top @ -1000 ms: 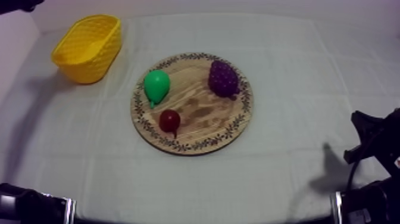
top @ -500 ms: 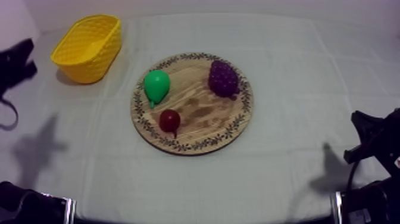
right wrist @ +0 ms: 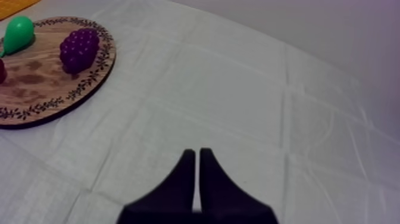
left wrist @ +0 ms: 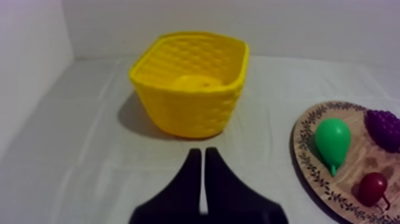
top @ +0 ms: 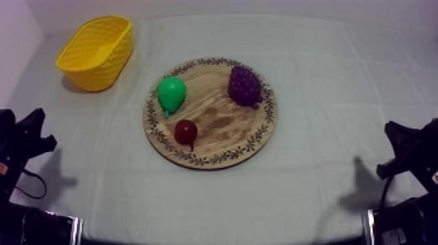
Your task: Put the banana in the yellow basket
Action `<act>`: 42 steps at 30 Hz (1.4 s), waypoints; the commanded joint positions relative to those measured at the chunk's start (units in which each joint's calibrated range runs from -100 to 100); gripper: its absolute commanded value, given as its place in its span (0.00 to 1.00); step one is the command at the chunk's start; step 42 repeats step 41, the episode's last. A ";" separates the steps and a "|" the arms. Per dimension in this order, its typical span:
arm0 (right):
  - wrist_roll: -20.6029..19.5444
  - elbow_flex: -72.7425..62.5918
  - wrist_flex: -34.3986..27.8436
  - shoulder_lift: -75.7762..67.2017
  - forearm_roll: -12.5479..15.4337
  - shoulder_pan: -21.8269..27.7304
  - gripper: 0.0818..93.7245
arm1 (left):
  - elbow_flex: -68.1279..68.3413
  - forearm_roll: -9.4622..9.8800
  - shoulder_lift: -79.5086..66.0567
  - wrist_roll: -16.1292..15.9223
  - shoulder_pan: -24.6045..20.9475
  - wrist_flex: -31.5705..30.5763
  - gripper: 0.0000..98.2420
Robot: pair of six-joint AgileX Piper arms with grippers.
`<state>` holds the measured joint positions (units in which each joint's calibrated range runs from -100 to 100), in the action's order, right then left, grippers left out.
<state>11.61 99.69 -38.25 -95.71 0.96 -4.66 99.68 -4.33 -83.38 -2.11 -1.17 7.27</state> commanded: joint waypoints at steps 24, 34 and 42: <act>0.03 -0.03 0.02 -0.05 -0.01 -0.01 0.00 | 0.10 7.73 -16.39 8.08 0.41 23.80 0.00; 0.04 -0.03 0.02 -0.05 -0.01 -0.01 0.00 | 0.10 7.72 -16.45 13.39 0.41 23.85 0.00; 0.04 -0.03 0.02 -0.05 -0.01 -0.01 0.00 | 0.10 7.72 -16.45 13.60 0.41 23.85 0.00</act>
